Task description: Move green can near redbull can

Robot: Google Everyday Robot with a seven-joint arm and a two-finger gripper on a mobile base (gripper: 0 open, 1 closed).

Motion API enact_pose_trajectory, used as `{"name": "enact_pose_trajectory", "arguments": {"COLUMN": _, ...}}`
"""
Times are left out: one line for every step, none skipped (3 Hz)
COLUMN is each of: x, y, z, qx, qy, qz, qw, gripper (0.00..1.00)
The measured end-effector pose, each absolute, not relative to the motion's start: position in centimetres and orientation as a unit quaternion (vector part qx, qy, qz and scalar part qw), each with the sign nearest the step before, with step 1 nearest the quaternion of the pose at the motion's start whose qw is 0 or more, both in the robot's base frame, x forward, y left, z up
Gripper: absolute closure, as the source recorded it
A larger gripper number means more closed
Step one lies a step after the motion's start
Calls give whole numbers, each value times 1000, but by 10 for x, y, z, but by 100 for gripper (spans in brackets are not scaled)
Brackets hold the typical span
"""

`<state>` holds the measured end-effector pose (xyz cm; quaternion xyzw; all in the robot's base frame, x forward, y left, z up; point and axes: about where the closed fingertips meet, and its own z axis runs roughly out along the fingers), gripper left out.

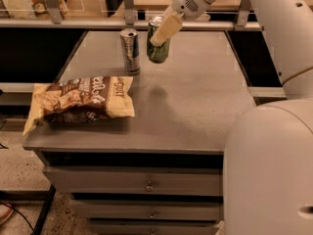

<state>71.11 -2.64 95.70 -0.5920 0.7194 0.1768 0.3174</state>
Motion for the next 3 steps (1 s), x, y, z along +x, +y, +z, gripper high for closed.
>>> {"name": "enact_pose_trajectory", "arguments": {"x": 717, "y": -19, "z": 953, "qx": -602, "qy": 712, "qz": 159, "qw": 324, "gripper": 59}}
{"name": "enact_pose_trajectory", "arguments": {"x": 725, "y": -16, "z": 944, "qx": -612, "qy": 702, "qz": 146, "qw": 333, "gripper": 36}}
{"name": "enact_pose_trajectory", "arguments": {"x": 733, "y": -16, "z": 929, "qx": -620, "qy": 697, "qz": 131, "qw": 334, "gripper": 13}}
